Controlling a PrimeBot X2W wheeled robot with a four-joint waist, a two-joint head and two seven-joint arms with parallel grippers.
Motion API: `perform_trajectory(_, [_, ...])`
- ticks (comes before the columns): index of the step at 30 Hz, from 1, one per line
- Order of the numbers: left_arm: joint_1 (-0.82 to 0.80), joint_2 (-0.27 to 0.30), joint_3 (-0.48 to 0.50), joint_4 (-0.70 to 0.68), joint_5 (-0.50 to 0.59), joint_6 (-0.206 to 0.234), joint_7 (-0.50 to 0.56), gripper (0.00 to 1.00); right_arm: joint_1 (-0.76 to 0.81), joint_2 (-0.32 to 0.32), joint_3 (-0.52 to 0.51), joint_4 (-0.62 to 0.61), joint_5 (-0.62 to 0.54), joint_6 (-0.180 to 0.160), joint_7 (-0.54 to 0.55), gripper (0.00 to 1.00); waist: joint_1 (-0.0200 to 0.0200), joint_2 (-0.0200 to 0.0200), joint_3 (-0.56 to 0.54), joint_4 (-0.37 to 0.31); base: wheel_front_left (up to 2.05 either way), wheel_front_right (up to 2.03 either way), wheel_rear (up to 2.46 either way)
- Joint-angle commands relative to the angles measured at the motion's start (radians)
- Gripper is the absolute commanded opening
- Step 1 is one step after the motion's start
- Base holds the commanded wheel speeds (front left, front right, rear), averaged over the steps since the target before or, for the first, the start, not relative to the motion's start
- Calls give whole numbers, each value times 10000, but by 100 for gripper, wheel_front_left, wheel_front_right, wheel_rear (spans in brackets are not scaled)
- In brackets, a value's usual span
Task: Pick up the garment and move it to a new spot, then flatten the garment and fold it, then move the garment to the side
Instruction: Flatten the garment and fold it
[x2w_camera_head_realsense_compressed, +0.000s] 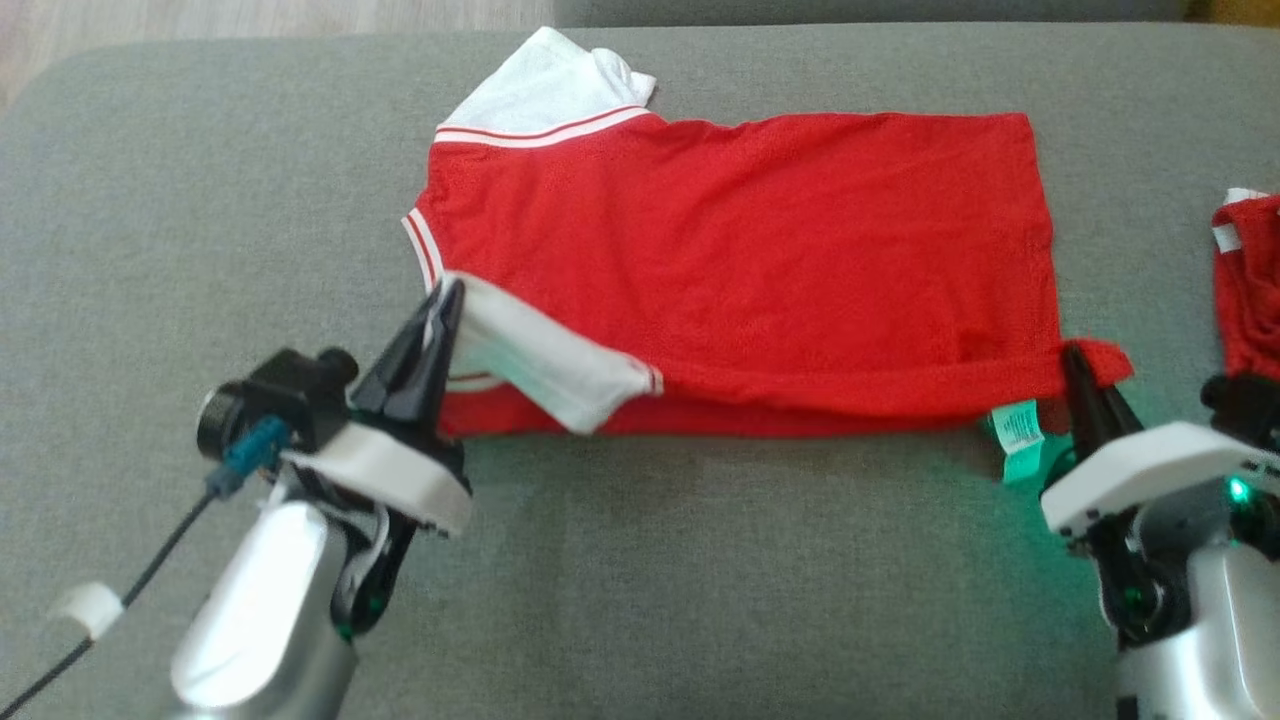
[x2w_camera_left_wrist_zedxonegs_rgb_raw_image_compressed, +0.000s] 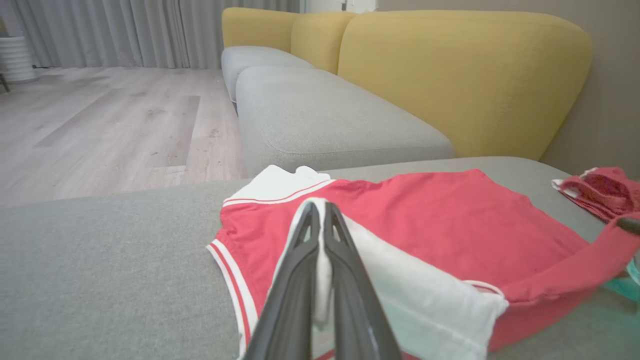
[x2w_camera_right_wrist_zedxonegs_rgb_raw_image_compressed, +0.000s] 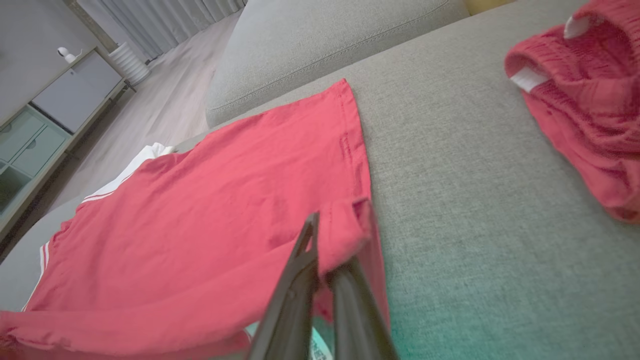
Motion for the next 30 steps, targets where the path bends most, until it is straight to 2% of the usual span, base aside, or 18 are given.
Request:
perform_trajectory(1, [-602,104,331,-150,-15,-38,-154,0,-453,-80,199,-228,-10,67,-131,0,-2,0,42,-25,0,0,0])
perform_trajectory(14, [-1954,-165,317,2073,44,-28,-1132,0,-2254,-80,603,1516,-781,67,-266,0,-2,0,285,-197,0,0,0])
perform_trajectory(15, [-2022,-186,322,2191,57,1,-1203,0,-2351,-80,598,1636,-824,67,-316,4,-2,0,295,-194,0,0,0])
perform_trajectory(16, [-2082,-207,320,2301,64,14,-1270,22,-2443,-80,594,1753,-869,67,-387,37,-2,0,302,-192,0,0,0])
perform_trajectory(17, [-2139,-227,317,2399,70,22,-1343,71,-2529,-80,611,1854,-930,67,-483,59,-2,0,307,-190,0,0,0])
perform_trajectory(18, [-2196,-243,305,2473,84,21,-1439,100,-2606,-80,637,1937,-992,67,-595,100,-2,0,315,-188,0,0,0])
perform_trajectory(24, [-2440,-312,186,2606,28,-20,-1751,100,-2983,-80,799,2275,-911,67,-1005,100,-2,0,281,-176,0,0,0])
perform_trajectory(30, [-2264,-131,211,2026,-208,-46,-1672,100,-3001,-80,808,1725,-1122,67,-1359,100,-2,0,180,-171,0,0,0])
